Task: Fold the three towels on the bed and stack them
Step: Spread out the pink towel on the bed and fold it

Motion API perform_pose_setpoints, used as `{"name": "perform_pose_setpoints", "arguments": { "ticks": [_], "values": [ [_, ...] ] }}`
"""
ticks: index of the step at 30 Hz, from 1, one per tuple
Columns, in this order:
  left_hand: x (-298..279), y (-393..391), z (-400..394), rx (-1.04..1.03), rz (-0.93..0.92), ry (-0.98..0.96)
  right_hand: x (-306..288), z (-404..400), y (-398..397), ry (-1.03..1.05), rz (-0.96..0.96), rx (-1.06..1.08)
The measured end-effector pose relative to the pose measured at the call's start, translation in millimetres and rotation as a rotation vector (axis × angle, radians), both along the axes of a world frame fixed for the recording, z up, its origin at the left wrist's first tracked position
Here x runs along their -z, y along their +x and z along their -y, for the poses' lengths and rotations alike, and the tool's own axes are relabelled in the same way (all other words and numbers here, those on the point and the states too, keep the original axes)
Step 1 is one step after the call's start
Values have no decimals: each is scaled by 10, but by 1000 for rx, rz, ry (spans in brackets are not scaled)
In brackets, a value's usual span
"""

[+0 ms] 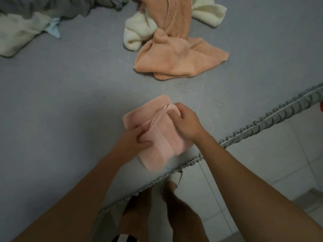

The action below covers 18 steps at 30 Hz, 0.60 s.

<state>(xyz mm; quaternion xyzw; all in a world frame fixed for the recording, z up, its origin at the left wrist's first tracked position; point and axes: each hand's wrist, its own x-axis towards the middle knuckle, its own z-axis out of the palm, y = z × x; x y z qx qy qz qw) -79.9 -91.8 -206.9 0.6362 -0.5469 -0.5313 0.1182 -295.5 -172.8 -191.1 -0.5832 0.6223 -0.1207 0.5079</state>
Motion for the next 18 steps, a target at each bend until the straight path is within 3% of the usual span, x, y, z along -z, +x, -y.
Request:
{"name": "perform_pose_setpoints", "arguments": {
  "ticks": [6,13,15,18],
  "values": [
    [-136,208,77,-185,112,-253,-8,96,60,-153,60,-31],
    [323,93,530,-110,553,-185,522,433,156,-233,-306,-11],
    [431,26,554,-260,658,-172,659,468,136,-220,-345,7],
    [441,-114,421,-697,534,-63,682,429,97,-172,-256,44]
  ]
}}
